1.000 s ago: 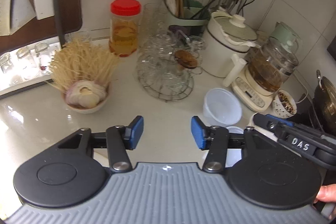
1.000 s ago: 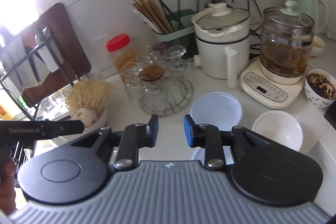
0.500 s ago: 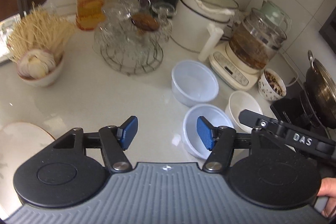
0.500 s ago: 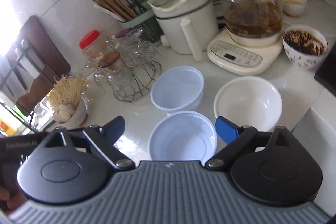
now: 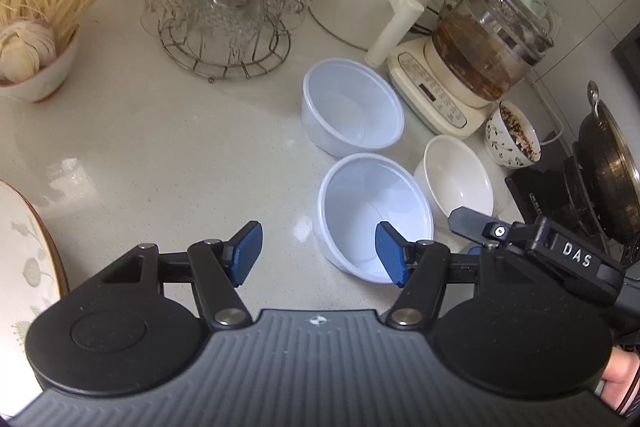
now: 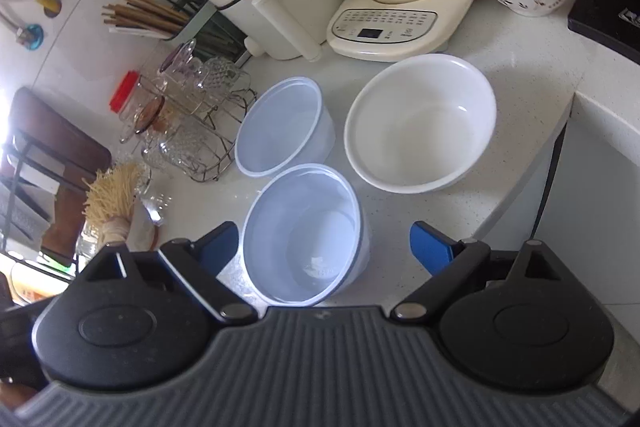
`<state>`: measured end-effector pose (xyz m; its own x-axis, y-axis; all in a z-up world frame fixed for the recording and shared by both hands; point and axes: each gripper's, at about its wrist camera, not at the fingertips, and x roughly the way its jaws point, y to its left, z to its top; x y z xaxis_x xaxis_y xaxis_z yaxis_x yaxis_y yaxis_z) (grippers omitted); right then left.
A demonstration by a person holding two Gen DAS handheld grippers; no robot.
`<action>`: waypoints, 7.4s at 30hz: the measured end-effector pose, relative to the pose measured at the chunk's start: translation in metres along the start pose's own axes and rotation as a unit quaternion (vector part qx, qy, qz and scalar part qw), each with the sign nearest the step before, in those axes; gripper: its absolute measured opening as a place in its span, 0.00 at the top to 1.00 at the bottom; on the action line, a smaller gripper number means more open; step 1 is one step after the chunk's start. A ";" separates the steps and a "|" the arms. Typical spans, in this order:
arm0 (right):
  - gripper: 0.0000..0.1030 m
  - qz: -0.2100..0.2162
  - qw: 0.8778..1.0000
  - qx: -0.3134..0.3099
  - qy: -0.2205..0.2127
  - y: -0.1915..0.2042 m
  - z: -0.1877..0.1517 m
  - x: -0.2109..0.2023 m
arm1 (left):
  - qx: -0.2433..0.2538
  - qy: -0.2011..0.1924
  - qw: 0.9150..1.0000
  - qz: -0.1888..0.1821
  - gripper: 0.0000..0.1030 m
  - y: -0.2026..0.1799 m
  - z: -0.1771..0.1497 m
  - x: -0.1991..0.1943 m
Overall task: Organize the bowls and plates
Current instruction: 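Move both grippers toward the white plastic bowls beside the kettle, then close both grippers on the rim of a white plastic bowl, then carry the white bowl with both grippers toward the stacked leaf plates, then lower the bowl beside the plates and open both grippers, then move both grippers to a second white plastic bowl near the kettle, then close both grippers on the rim of the second white bowl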
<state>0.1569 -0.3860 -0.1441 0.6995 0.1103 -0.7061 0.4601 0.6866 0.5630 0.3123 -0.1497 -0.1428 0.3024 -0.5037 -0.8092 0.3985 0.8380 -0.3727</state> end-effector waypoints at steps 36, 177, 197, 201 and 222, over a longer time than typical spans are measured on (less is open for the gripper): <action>0.73 -0.014 0.995 0.050 0.084 -0.022 0.006 0.044 | -0.095 0.041 0.994 -0.028 0.57 0.017 0.008 0.055; 0.09 -0.054 0.967 -0.218 -0.119 0.126 -0.029 -0.038 | 0.063 -0.093 0.994 -0.004 0.52 0.034 0.033 -0.091; 0.09 -0.032 0.985 -0.168 -0.026 0.065 0.087 0.069 | 0.024 -0.011 1.000 0.013 0.52 -0.005 0.113 0.048; 0.10 -0.028 0.985 -0.170 -0.007 0.059 0.098 0.085 | 0.007 0.005 1.000 0.012 0.52 -0.004 0.120 0.068; 0.81 -0.033 0.983 -0.169 0.057 0.045 0.113 0.140 | -0.039 0.051 0.998 0.021 0.70 0.008 0.144 0.134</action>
<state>0.3375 -0.4210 -0.1694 0.5995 0.1231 -0.7909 0.2812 0.8927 0.3521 0.4805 -0.2403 -0.1887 0.2258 -0.4472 -0.8655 0.3166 0.8739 -0.3689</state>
